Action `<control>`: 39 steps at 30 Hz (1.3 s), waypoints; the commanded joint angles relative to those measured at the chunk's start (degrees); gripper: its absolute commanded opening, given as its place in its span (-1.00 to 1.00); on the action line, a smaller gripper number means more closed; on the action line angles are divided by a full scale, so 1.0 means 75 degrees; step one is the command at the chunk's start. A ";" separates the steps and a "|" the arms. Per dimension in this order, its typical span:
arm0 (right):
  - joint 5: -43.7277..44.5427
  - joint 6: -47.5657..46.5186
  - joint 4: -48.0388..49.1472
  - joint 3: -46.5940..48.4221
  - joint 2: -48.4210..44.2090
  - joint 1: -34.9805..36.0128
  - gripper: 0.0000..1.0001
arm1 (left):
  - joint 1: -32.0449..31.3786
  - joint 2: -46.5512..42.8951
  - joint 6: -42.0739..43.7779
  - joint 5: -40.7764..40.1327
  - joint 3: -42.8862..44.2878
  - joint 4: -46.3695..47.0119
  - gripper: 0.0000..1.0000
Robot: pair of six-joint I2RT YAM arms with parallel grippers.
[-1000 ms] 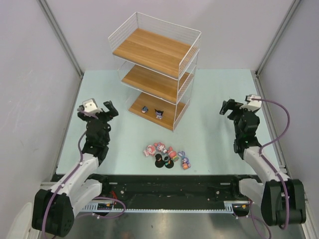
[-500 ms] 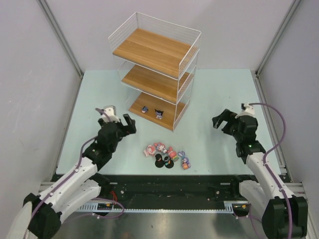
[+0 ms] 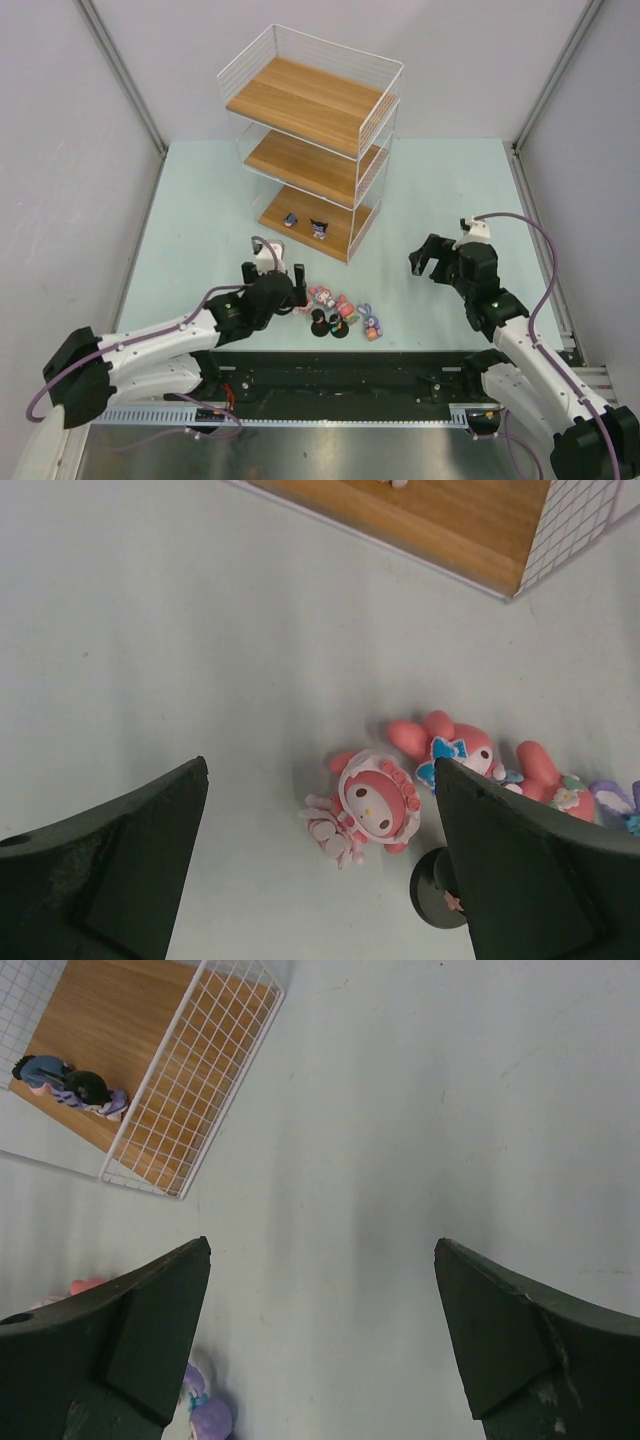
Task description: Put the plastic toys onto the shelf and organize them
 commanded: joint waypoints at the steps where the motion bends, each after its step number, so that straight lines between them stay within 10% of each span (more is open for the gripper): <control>1: 0.0016 0.0028 -0.0124 0.0020 -0.0035 0.0039 0.99 | -0.0402 0.0761 -0.0803 -0.0699 0.0463 -0.0354 1.00; 39: -0.0523 -0.0265 -0.0406 0.0020 -0.0223 0.0027 0.99 | -0.0403 0.1503 0.0966 0.1269 -0.0310 0.1649 0.32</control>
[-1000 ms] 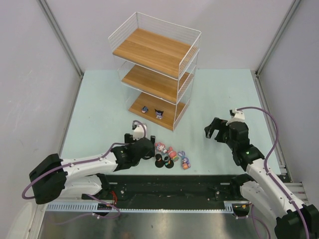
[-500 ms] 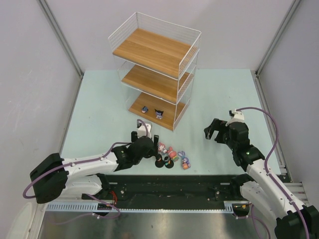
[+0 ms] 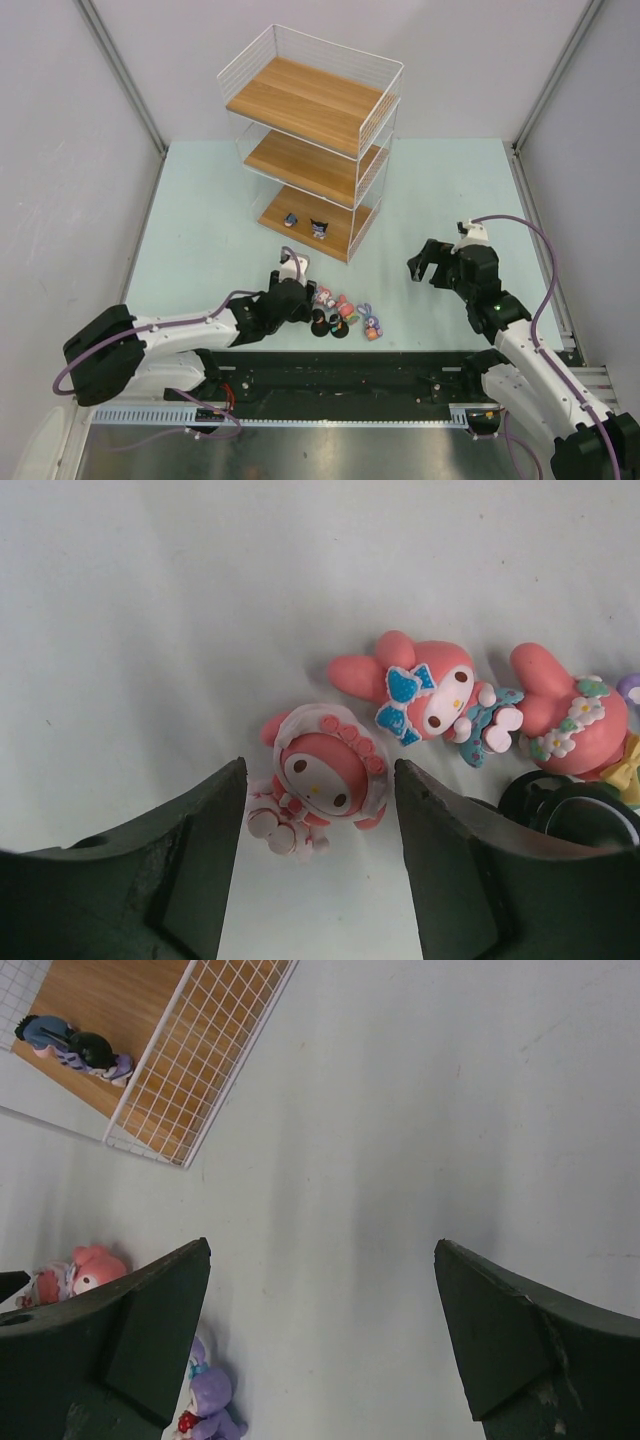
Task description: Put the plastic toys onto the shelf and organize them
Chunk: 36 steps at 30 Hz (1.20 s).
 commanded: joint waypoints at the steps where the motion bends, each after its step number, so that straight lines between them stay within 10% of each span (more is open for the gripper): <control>1: -0.0112 -0.0119 0.0089 0.0035 0.0066 0.0024 1.00 | 0.0090 -0.0162 0.0150 0.0273 0.0062 0.0466 0.32; 10: -0.1987 -0.0635 0.0687 0.0070 0.0476 0.0480 0.43 | 0.0101 0.0155 0.0280 0.0531 0.0556 0.0490 0.31; 36: -0.0839 -0.0635 0.0675 0.1335 0.2070 0.3071 0.05 | 0.0101 0.1431 0.0408 0.1234 0.1503 0.0960 0.26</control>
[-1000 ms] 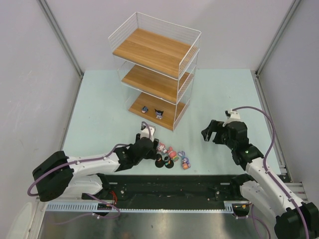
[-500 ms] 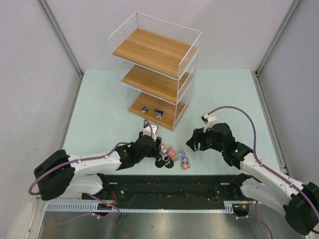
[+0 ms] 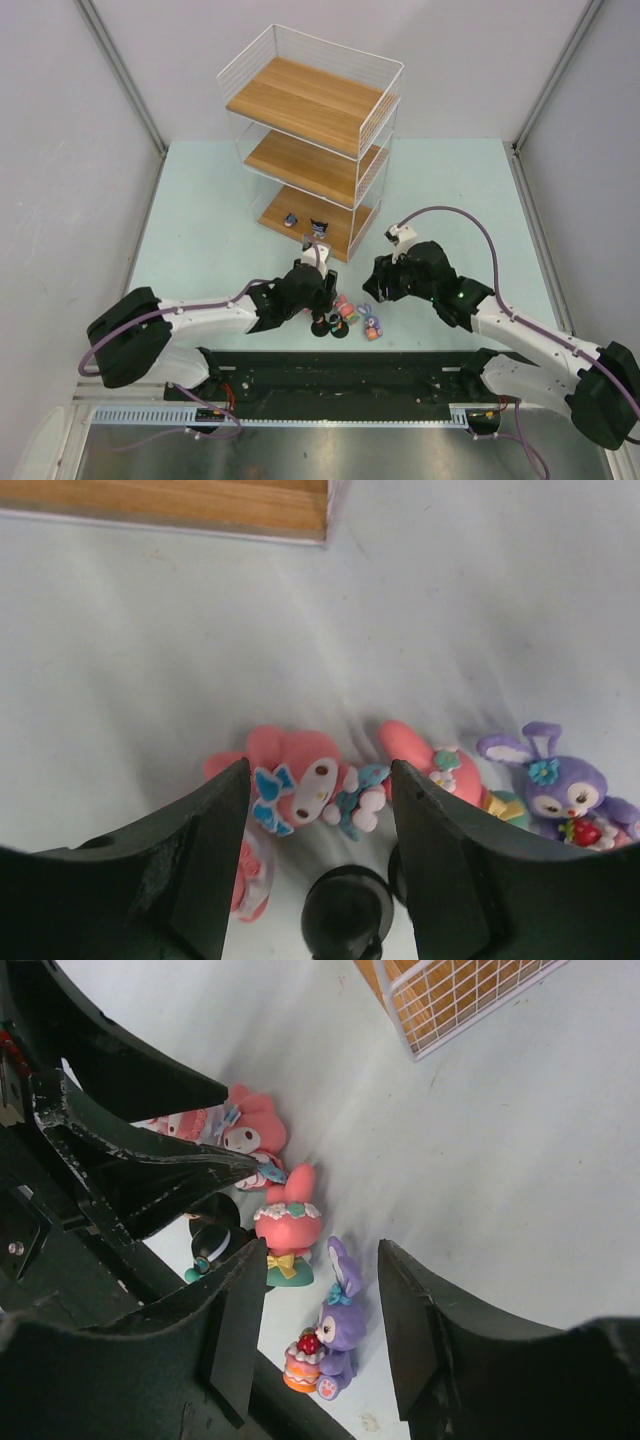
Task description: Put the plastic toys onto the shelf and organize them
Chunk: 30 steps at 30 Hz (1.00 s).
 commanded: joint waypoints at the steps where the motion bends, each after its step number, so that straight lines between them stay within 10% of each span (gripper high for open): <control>1: 0.0231 -0.0023 0.0142 0.0391 0.0082 0.0101 0.06 | 0.0026 0.0432 0.0178 0.0159 0.0659 0.0009 0.26; 10: 0.0325 -0.0128 -0.0021 0.0391 0.0082 0.0113 0.10 | 0.0166 0.0949 0.0050 -0.0158 0.1000 -0.0425 0.23; 16: 0.0466 -0.0164 -0.0116 0.0391 0.0129 0.0101 0.27 | 0.0377 0.1054 -0.0080 0.0041 0.0859 -0.0379 0.65; 30: 0.0595 -0.0234 -0.0221 0.0391 0.0270 0.0113 0.36 | 0.0365 0.1535 -0.0162 0.0475 0.0836 -0.0109 0.55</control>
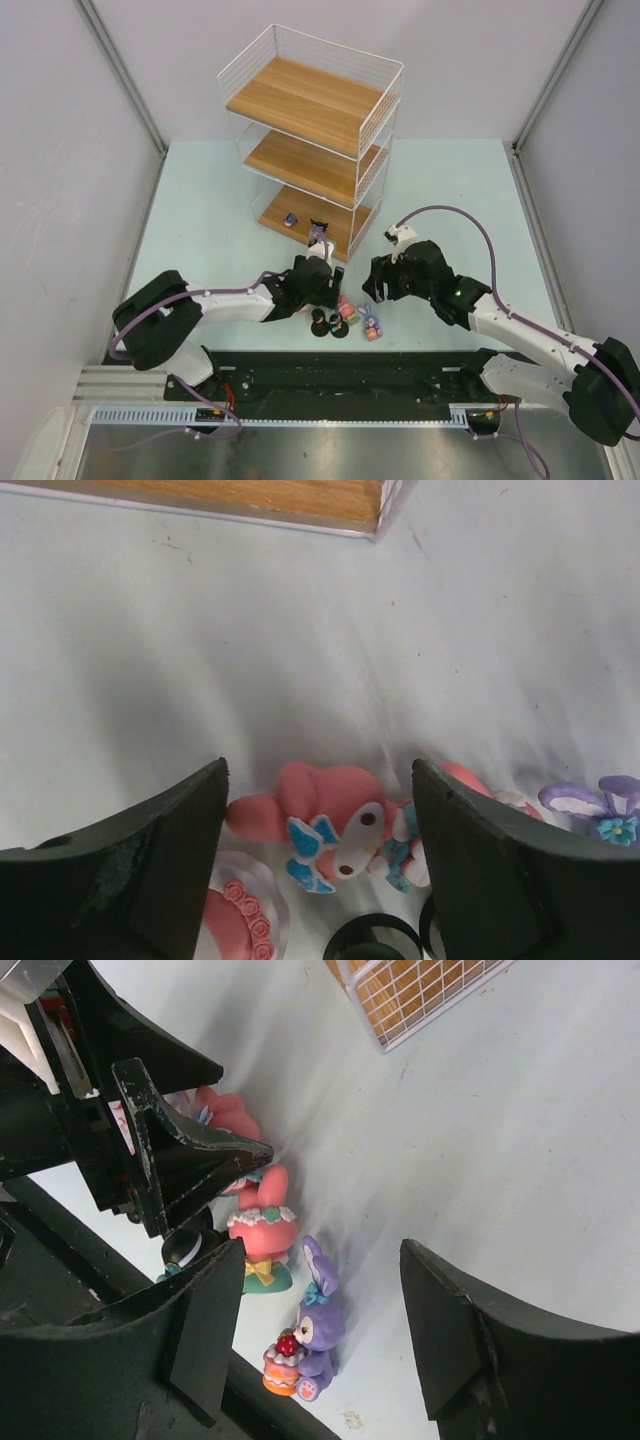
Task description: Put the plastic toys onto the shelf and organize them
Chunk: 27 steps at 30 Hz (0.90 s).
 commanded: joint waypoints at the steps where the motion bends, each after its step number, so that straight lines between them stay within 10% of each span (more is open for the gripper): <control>1: 0.0189 -0.0146 -0.0055 0.0292 0.0016 0.0034 0.37 | 0.0013 0.0101 -0.0127 0.0309 0.0049 0.0060 0.52; 13: 0.0213 -0.0135 -0.0114 0.0292 0.0017 0.0034 0.37 | 0.0013 -0.0016 -0.0209 0.0473 -0.0162 0.0177 -0.04; 27: 0.0096 0.0228 -0.0137 0.0292 -0.0592 0.0023 0.38 | 0.0013 -0.1621 0.0342 0.0097 0.0635 -0.0995 -0.05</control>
